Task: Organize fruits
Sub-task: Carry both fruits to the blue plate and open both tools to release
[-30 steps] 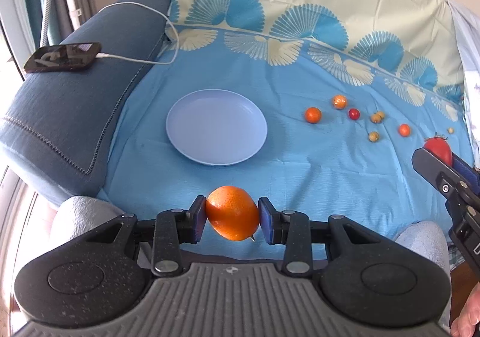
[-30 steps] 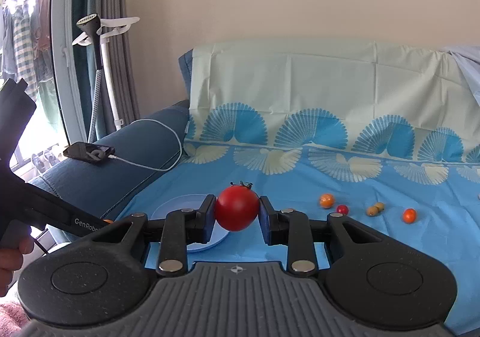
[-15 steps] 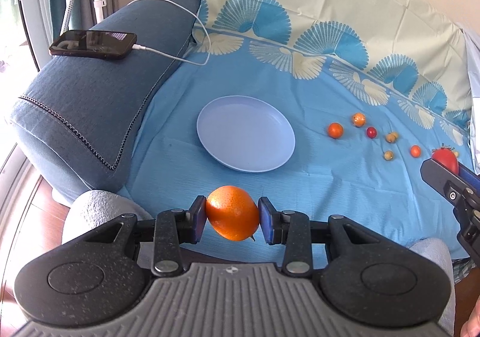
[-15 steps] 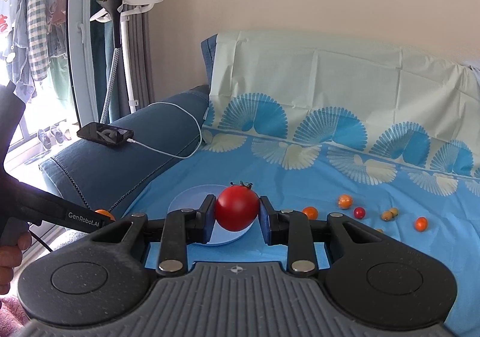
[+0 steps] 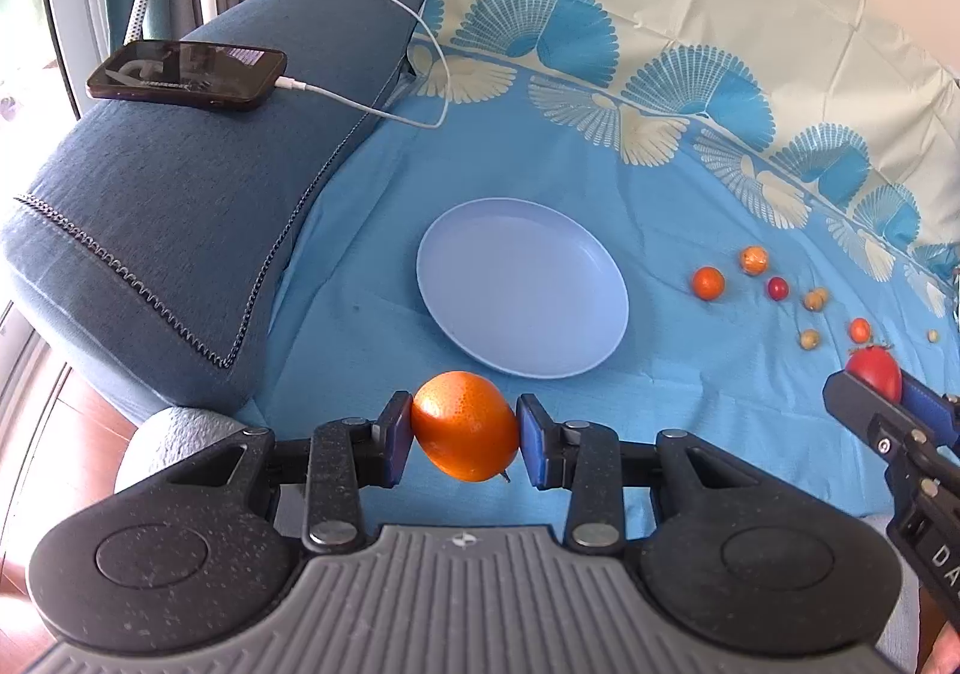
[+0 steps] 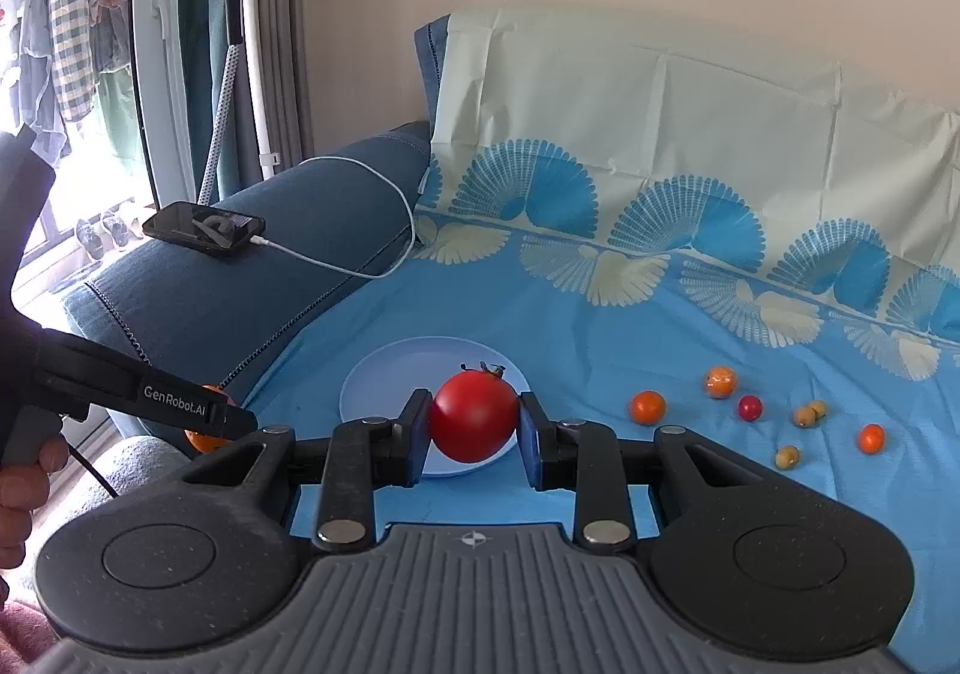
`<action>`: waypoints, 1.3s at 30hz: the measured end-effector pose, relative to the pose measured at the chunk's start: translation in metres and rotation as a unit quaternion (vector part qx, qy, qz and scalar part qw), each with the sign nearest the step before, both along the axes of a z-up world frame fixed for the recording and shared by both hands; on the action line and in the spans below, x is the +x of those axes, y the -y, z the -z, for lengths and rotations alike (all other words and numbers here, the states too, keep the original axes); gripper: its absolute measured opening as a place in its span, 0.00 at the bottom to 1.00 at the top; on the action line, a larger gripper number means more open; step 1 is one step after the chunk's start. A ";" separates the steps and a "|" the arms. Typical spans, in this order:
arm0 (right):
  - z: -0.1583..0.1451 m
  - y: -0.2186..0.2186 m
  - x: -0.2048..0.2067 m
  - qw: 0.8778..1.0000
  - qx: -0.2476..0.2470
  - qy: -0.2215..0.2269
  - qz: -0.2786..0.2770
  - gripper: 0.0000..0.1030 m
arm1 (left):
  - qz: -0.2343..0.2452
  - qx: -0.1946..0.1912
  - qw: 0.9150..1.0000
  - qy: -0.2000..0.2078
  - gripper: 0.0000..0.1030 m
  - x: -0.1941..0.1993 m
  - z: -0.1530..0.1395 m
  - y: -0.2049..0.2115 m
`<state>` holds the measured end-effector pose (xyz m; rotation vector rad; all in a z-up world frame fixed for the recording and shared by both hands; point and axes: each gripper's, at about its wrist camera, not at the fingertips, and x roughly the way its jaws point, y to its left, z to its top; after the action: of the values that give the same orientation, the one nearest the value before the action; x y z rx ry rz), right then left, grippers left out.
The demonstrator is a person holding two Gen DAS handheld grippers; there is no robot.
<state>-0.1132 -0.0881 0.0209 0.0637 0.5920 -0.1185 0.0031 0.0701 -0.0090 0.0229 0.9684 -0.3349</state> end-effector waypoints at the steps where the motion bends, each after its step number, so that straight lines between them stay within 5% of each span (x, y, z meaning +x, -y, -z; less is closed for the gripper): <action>1: 0.002 0.001 0.004 1.000 0.001 -0.003 -0.001 0.31 | 0.001 0.000 1.000 -0.001 0.40 0.005 0.001 0.002; 19: 0.072 0.029 0.109 0.998 -0.004 -0.057 -0.023 0.31 | 0.011 0.026 0.999 -0.025 0.40 0.103 0.053 0.064; 36: 0.152 0.035 0.180 0.989 -0.002 -0.127 -0.074 0.31 | 0.025 0.097 0.993 -0.057 0.41 0.163 0.127 0.102; 37: 0.153 0.036 0.183 0.988 0.001 -0.130 -0.077 0.31 | 0.024 0.089 0.994 -0.055 0.50 0.163 0.124 0.099; 38: 0.153 0.037 0.185 0.988 0.003 -0.131 -0.078 0.35 | 0.023 0.080 0.995 -0.047 0.72 0.162 0.119 0.096; 39: 0.151 0.037 0.185 0.989 0.006 -0.128 -0.078 0.53 | 0.020 0.071 0.997 -0.030 0.84 0.159 0.112 0.092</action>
<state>0.0720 -0.1255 -0.1301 0.0137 0.8519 0.0289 0.1625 -0.0221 -0.1208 0.1625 1.0514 -0.3039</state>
